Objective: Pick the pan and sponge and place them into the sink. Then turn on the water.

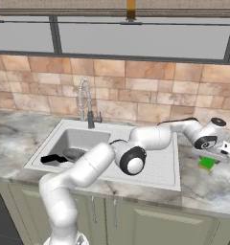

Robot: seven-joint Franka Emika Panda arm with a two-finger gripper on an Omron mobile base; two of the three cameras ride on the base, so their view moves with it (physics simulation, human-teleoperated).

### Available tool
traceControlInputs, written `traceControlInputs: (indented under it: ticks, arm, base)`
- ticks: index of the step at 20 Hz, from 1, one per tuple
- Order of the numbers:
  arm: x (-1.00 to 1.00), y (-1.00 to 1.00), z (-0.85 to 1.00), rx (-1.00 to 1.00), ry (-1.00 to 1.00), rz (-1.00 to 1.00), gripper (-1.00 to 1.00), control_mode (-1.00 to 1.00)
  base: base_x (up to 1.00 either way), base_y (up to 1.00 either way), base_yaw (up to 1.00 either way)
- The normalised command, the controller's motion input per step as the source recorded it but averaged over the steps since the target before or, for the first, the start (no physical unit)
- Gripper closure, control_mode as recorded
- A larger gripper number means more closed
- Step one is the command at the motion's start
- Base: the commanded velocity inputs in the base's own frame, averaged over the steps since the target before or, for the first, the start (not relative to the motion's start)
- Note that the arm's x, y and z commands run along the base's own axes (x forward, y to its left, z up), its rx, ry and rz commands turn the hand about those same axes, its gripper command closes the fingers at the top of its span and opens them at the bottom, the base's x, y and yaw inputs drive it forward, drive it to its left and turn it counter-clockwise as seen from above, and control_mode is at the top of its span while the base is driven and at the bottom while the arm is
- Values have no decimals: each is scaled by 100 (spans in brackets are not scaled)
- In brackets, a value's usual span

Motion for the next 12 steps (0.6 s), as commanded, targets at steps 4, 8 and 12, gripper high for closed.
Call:
traceControlInputs:
  ticks: [4,8,12]
  arm:
    - [-4,96,1,-13,-3,0,100,-100]
    - [-35,100,-9,-22,-6,2,100,-100]
    - [-47,100,-37,-23,-5,4,100,-100]
  base:
    - [0,0,0]
    - [0,0,0]
    - [0,0,0]
